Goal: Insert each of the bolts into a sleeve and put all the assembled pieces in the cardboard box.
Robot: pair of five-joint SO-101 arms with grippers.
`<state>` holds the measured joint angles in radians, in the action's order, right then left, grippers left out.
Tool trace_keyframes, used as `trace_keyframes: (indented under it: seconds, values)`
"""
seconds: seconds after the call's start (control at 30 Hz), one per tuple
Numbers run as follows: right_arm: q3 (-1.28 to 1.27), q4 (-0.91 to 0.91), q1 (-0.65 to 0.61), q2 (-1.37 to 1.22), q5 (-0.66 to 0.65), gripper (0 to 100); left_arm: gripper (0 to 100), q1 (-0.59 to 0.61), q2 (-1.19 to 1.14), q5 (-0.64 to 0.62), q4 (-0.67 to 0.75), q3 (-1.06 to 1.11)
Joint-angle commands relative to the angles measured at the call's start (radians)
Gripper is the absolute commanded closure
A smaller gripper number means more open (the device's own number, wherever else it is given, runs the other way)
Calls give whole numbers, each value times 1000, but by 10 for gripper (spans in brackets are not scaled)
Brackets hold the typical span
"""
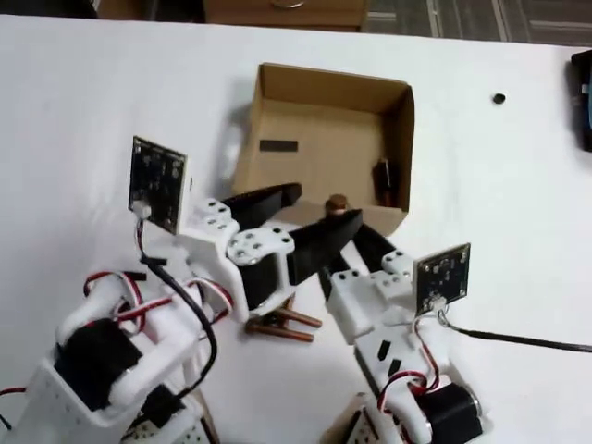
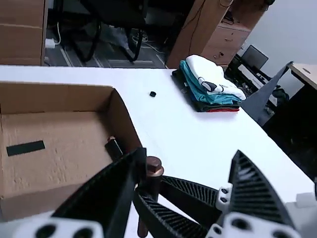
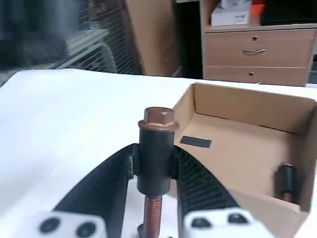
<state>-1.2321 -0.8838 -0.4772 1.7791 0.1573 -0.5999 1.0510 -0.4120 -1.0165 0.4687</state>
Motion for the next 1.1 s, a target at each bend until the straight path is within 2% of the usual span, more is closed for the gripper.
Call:
trace_keyframes:
  seconds: [0.0,0.17,0.23,0.3,0.33,0.37,0.6,0.77,0.93,1.07]
  values:
    - [14,27,77,8,6,980,725,51,11,51,11,-58]
    - [40,27,245,-21,6,981,754,173,8,89,-35,-54]
    - [91,25,263,-90,6,981,843,204,8,91,-77,-31]
    - [175,25,260,-189,6,981,975,226,12,92,-107,10]
    - [224,25,259,-251,6,981,988,241,12,92,-123,27]
    - [281,25,259,-314,5,981,961,255,12,92,-146,39]
    - [675,22,266,-832,0,981,978,399,14,92,-288,88]
    - [959,10,302,-1233,2,981,978,574,14,94,-431,91]
    - [1270,-122,320,-1609,0,981,978,718,14,95,-529,91]
    - [1467,-245,361,-1885,0,980,979,755,14,95,-585,91]
